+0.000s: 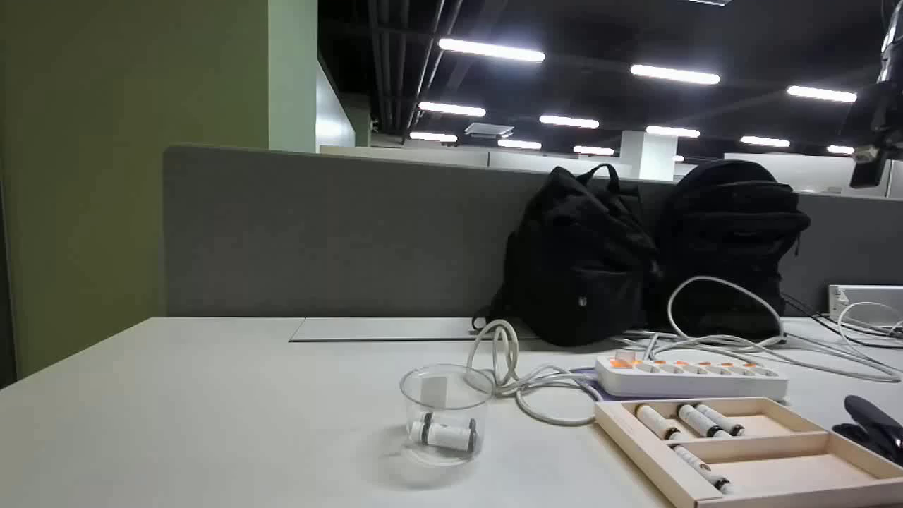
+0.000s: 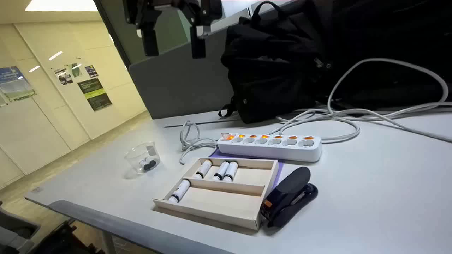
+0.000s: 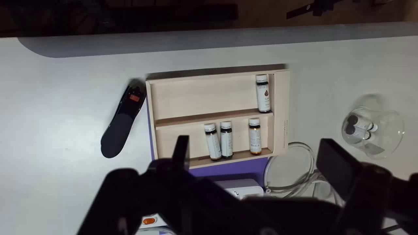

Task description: Turn off the fourth switch from the right on the adaptor

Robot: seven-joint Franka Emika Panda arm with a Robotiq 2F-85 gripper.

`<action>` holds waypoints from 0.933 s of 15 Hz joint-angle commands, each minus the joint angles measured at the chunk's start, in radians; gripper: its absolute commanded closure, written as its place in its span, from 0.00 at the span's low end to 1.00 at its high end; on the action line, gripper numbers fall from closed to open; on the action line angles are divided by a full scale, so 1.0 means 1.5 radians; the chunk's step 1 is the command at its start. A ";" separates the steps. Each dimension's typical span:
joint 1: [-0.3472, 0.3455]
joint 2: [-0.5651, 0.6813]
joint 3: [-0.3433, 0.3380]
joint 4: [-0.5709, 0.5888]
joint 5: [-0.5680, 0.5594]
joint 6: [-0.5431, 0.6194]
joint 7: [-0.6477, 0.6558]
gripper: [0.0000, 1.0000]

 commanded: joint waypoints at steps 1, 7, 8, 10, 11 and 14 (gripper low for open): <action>-0.020 0.004 0.019 0.002 0.008 -0.002 -0.007 0.00; -0.020 0.004 0.019 0.002 0.008 -0.002 -0.007 0.00; -0.020 0.004 0.019 0.002 0.008 -0.002 -0.007 0.00; -0.020 0.004 0.019 0.002 0.008 -0.002 -0.008 0.00; -0.013 0.023 0.018 0.012 0.016 0.016 -0.017 0.00; 0.009 0.086 0.031 0.047 0.053 0.108 -0.035 0.00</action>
